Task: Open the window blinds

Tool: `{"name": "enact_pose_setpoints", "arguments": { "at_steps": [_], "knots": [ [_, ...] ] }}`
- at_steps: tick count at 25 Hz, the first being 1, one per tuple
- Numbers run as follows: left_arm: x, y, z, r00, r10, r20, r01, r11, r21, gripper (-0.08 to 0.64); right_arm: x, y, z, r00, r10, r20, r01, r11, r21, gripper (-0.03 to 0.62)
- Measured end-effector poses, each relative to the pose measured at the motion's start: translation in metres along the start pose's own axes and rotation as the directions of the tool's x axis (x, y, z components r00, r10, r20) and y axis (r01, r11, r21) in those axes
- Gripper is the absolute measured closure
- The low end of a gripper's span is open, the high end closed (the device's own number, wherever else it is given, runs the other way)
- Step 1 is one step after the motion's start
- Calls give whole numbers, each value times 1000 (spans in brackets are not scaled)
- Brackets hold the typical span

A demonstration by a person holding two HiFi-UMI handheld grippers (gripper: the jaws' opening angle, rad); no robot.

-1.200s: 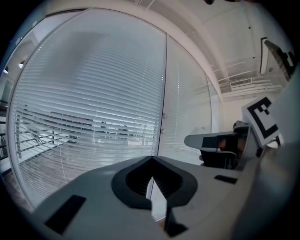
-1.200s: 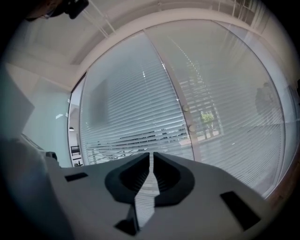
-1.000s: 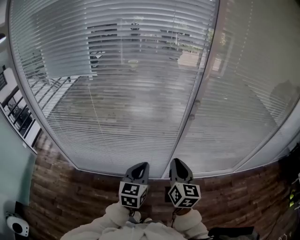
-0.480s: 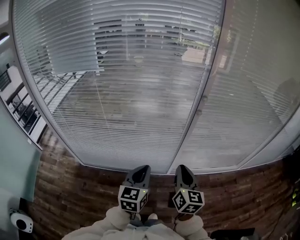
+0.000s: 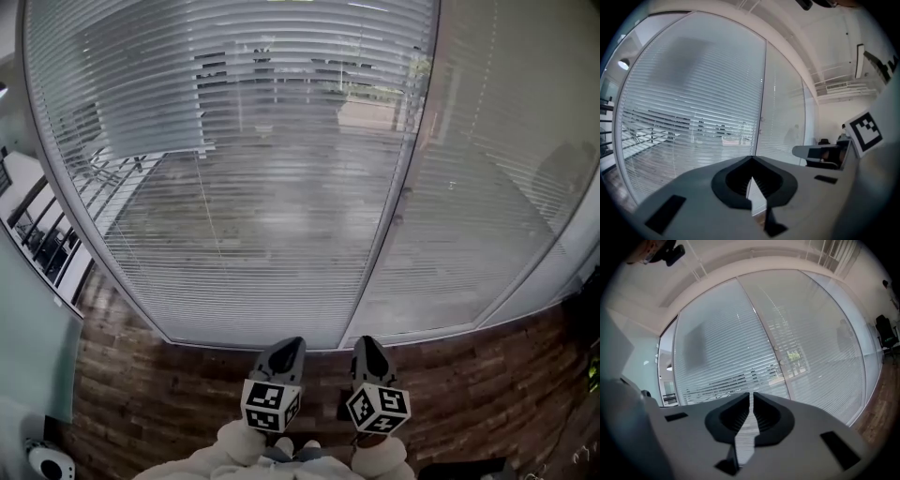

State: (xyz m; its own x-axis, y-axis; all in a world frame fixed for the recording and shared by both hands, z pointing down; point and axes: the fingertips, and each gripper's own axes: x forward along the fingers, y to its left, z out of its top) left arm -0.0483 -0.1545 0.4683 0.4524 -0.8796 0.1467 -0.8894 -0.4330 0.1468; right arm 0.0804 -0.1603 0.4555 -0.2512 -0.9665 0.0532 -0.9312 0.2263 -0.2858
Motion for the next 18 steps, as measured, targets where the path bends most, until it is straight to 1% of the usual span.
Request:
{"name": "enact_pose_setpoints", "arguments": {
  "at_steps": [3,7,11,18],
  "knots": [
    [-5,0,1,1000,11,3,-11,1000,-14,561,-2,4,3,1000,10,8,-10,1000,2,557],
    [-11,-8,4,1000,12,18,-12,1000,7,561,-8,7,15,999,29,31,-28,999,-22,558],
    [-11,-9,6,999,22,26,-22,1000,-6,561,-7,8,16,999,41,21,-41,999,-35,569],
    [-10,-12,5,999,28,31,-28,1000,-6,561,-7,7,19,998,50,25,-49,997,-56,572]
  ]
}}
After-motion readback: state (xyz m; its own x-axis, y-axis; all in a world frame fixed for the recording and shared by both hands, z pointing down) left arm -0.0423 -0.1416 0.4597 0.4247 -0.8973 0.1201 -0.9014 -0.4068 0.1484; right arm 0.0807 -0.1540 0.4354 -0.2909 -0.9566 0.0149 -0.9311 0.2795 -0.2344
